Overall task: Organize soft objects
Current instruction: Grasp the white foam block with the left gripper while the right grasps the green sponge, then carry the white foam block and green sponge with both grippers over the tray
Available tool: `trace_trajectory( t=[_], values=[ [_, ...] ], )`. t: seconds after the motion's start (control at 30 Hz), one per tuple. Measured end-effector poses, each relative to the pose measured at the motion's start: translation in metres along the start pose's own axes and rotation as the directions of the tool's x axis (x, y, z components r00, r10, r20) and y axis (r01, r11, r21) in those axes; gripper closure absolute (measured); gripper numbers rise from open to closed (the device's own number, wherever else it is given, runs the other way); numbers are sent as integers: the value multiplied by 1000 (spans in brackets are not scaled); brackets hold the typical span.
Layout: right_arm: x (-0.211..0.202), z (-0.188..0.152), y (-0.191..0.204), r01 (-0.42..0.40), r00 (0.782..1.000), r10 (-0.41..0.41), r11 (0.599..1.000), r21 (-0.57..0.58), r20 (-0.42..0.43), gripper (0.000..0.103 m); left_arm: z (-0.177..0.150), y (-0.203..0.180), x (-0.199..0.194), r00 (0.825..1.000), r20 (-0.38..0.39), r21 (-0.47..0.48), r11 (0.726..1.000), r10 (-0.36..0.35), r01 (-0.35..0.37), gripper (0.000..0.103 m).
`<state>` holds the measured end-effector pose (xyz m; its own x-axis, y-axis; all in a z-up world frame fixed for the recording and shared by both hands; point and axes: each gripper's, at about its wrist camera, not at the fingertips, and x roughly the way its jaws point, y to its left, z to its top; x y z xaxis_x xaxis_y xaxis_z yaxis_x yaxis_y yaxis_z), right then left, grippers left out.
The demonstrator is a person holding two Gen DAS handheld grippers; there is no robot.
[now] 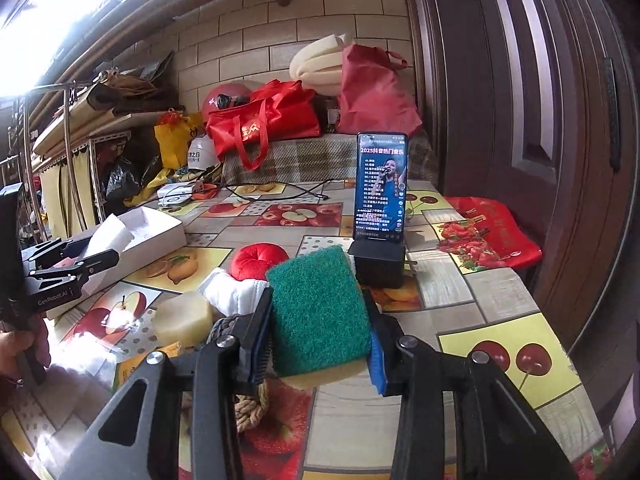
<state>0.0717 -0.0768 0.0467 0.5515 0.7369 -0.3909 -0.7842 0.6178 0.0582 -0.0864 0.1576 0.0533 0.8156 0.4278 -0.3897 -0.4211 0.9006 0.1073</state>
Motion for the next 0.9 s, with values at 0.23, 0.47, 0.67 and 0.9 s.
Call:
trace_trajectory(
  t=[0.23,0.47,0.67,0.9],
  values=[
    [2,-1,46,-93,995,94,995,-26,17,63,-1,1,-5,1000,27,-7,1000,7,-7,51],
    [13,-2,95,-183,983,183,979,-89,-3,63,-5,9,-16,999,47,-40,999,5,-3,51],
    [23,-1,123,-223,975,223,968,-118,-14,63,-13,14,-36,997,74,-29,999,38,-36,51],
    [38,2,152,-238,971,237,961,-138,-26,63,-24,48,-52,989,76,-55,991,127,-123,51]
  ],
)
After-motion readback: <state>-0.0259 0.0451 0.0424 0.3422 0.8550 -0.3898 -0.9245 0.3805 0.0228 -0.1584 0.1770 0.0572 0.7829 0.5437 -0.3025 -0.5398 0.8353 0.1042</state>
